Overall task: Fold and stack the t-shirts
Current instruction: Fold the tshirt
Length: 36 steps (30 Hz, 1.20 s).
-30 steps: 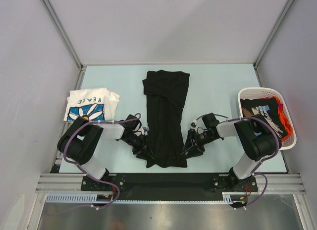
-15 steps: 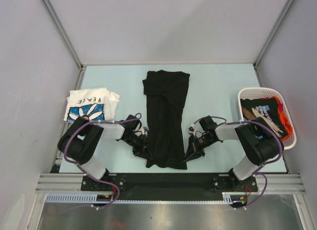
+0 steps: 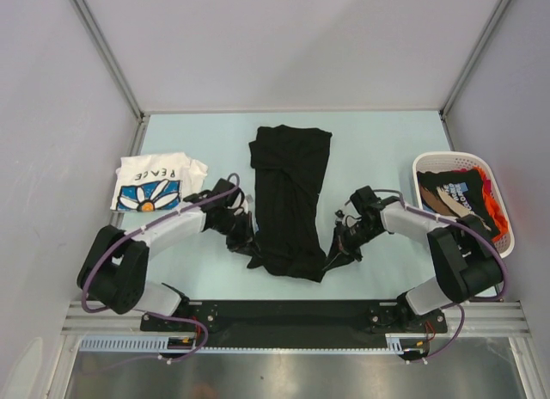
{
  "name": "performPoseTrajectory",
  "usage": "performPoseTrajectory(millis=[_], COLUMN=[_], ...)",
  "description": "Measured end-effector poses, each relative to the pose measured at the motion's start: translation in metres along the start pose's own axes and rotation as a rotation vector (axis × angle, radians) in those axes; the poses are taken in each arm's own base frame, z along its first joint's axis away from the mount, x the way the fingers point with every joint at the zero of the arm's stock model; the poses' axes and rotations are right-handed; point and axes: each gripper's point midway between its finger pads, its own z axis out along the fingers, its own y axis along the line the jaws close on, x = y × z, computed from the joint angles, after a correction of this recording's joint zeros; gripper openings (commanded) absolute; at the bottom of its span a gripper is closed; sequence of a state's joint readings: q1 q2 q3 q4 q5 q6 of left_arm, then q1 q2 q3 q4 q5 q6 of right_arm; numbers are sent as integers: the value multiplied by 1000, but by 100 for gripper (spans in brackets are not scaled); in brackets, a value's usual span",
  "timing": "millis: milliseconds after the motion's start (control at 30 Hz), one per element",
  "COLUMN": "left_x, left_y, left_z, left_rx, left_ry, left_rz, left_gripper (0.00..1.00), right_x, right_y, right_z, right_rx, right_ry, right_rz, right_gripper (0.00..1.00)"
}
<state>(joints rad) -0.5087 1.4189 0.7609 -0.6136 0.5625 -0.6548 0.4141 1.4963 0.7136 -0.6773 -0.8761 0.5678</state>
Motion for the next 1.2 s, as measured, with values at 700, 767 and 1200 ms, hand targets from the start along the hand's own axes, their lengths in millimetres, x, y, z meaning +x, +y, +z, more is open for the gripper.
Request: performPoseTrajectory(millis=[700,767,1200], left_x=[-109,-117,-176], left_y=[-52,-46,-29], left_z=[-1,-2,-12], left_rx=[-44,-56,-87], left_ry=[-64,-65,-104], left_rz=[52,30,-36], left_gripper=[0,0,2], right_x=[-155,-166,-214], right_y=[79,80,68], right_z=[-51,-48,-25], right_rx=[-116,-115,-101], right_ry=[-184,-178,-148], right_rz=[-147,-148,-113], right_gripper=[0,0,0])
